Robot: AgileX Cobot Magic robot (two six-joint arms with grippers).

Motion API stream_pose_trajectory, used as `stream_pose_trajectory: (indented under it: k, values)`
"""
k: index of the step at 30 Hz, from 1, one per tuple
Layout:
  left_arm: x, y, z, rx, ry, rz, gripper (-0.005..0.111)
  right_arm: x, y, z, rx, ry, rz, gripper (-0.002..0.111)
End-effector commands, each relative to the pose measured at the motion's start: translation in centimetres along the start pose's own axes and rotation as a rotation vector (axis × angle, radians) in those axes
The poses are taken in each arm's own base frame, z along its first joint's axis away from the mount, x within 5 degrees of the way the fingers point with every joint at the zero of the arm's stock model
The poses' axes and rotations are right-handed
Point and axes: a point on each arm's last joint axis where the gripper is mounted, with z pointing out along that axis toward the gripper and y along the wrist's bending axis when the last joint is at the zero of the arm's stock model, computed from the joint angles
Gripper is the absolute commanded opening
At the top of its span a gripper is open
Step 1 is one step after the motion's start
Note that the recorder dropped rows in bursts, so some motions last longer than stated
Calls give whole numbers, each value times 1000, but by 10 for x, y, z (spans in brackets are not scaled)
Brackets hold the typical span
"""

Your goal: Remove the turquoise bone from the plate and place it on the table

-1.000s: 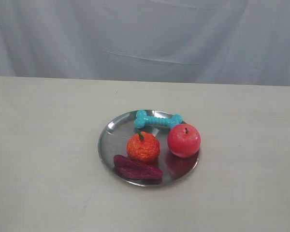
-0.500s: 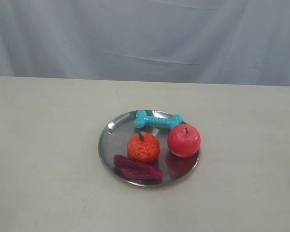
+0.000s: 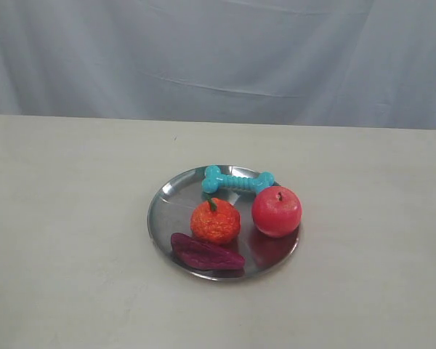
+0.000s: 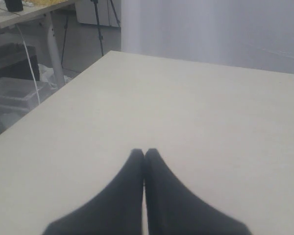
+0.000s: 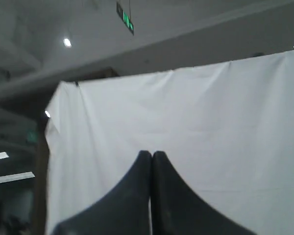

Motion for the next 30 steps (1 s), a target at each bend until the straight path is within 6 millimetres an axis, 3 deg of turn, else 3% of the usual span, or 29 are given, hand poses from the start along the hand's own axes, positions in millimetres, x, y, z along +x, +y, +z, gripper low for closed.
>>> stream_pose_trajectory:
  k: [1, 7, 14, 17, 20, 25, 30]
  values:
    - [0, 0, 0, -2, -4, -6, 0, -14, 2, 4, -10, -76, 210, 0]
    - [0, 0, 0, -2, -4, -6, 0, -50, -3, 54, 178, 162, 280, 0]
    - [0, 0, 0, -2, -4, -6, 0, -60, -14, 157, 268, 485, 92, 0]
    - [0, 0, 0, -2, -4, -6, 0, -47, -23, 198, 303, 668, -23, 0]
    - [0, 0, 0, -2, -4, -6, 0, -20, -26, 236, 253, 887, -126, 0]
    - [0, 0, 0, -2, -4, -6, 0, 25, -20, 293, 29, 1184, -184, 0]
    - [0, 0, 0, -2, -4, -6, 0, 81, -18, 326, -259, 1443, -208, 0]
